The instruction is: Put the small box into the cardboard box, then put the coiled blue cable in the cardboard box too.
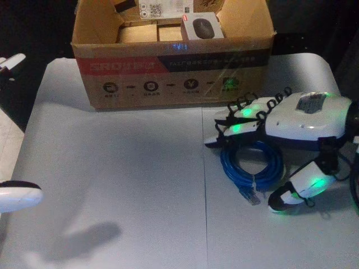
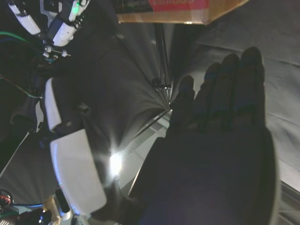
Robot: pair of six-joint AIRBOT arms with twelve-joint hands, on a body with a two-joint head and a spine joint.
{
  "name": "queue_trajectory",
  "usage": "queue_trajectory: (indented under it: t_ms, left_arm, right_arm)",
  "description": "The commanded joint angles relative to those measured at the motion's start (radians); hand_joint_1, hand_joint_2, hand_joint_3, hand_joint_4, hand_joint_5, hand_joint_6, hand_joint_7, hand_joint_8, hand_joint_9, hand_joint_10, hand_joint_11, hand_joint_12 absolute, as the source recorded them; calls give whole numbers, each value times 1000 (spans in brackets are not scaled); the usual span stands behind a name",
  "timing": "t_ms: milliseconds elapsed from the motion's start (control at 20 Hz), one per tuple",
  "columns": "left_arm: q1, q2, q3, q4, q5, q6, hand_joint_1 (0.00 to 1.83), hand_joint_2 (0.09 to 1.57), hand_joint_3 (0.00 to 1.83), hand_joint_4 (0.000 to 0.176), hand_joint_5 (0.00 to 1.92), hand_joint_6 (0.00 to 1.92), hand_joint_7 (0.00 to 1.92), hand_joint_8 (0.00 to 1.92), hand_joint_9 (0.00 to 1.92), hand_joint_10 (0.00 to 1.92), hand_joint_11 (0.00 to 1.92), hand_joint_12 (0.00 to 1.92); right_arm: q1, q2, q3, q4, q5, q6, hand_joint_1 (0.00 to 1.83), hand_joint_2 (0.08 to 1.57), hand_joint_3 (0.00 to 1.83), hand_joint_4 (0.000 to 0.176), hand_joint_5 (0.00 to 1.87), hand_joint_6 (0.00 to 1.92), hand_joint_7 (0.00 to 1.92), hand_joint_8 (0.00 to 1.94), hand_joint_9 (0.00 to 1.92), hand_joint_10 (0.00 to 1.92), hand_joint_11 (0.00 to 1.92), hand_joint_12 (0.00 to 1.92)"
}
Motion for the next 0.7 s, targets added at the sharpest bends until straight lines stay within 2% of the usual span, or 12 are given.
queue_trajectory:
  t_ms: [0,250,350,400,500,550,600,650]
  left_arm:
    - [-5,-5,3,-6,-124,-8,755,775,6,176,37,6,0,0,0,0,0,0]
    - [-5,-9,4,-6,-128,-13,784,787,6,176,42,3,0,0,0,0,0,0]
    - [-5,-10,5,-6,-128,-14,779,794,7,176,44,3,0,0,0,0,0,0]
    - [-4,-11,5,-6,-129,-15,779,797,7,176,45,3,0,0,0,0,0,0]
    - [-4,-11,4,-6,-129,-17,772,826,14,176,35,0,0,0,0,0,0,0]
    - [-4,-12,4,-6,-129,-18,770,824,11,176,36,1,0,0,0,0,0,0]
    - [-3,-12,4,-6,-131,-19,772,829,12,176,37,1,0,0,0,0,0,0]
    - [-2,-12,4,-6,-131,-22,768,831,10,176,41,2,0,0,0,0,0,0]
  right_arm:
    - [12,-11,6,21,79,4,937,849,0,176,243,1,27,1,83,2,0,353]
    - [-4,-50,29,69,79,4,855,889,10,176,209,3,40,1,65,0,0,394]
    - [-18,-59,40,97,79,9,897,920,2,176,240,3,93,5,100,5,0,529]
    - [-25,-61,45,105,79,17,912,921,1,176,263,1,157,1,169,6,0,678]
    - [-36,-66,64,89,79,95,870,951,4,176,290,3,184,2,216,7,0,778]
    - [-36,-73,87,47,79,178,879,949,2,176,289,2,191,4,218,7,0,774]
    - [-38,-80,104,25,79,221,907,937,0,176,291,1,186,0,193,5,0,643]
    - [-42,-84,111,23,79,224,945,926,0,176,285,2,172,3,169,5,0,492]
